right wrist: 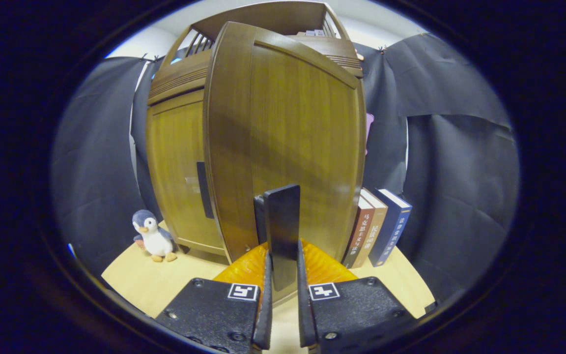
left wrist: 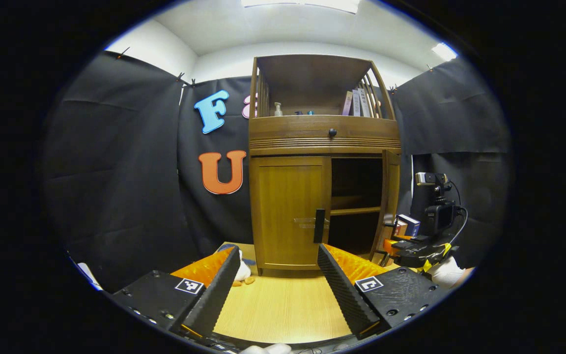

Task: Open the right door of the double-door shoe cabinet with the right hand, and open the left door with the left hand.

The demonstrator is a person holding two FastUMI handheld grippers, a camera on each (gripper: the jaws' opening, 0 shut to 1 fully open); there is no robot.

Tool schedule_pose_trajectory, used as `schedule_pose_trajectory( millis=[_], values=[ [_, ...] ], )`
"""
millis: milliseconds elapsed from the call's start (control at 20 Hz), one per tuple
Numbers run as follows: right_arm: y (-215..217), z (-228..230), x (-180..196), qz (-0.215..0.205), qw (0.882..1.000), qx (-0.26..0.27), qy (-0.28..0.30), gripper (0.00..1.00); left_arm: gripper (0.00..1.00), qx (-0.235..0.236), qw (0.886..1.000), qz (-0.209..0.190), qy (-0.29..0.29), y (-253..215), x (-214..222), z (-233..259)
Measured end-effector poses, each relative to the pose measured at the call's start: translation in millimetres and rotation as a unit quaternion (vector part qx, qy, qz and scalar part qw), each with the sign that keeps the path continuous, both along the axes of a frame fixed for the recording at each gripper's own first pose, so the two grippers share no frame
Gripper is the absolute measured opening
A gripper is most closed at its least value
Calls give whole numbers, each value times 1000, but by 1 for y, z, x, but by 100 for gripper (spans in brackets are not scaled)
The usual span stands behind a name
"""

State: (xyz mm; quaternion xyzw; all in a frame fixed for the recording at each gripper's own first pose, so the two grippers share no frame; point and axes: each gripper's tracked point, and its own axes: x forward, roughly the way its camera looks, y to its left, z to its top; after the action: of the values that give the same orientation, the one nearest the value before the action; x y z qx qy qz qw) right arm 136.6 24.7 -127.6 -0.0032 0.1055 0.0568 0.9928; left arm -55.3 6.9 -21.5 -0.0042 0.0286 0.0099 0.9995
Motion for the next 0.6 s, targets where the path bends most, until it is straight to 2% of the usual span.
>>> schedule_pose_trajectory(
  millis=[50, 200, 250, 450, 500, 600],
  values=[
    [-5, 0, -4, 0, 1000, 4, 1, 25, 96, -1, 1000, -5, 0, -4, -2, -1],
    [-21, -2, -11, -5, 1000, 3, 2, 22, 96, -6, 1000, -20, 5, -14, -6, -7],
    [-26, -2, -13, -9, 1000, -1, 1, 22, 100, -9, 1000, -26, 6, -17, -6, -9],
    [-50, 0, -22, -35, 999, 3, 1, 18, 96, -12, 999, -43, 8, -26, -8, -14],
    [-58, 0, -24, -41, 999, 4, 2, 17, 100, -12, 999, -47, 8, -27, -8, -16],
    [-73, 0, -28, -50, 999, 1, 2, 13, 96, -12, 998, -53, 9, -31, -8, -19]
  ],
)
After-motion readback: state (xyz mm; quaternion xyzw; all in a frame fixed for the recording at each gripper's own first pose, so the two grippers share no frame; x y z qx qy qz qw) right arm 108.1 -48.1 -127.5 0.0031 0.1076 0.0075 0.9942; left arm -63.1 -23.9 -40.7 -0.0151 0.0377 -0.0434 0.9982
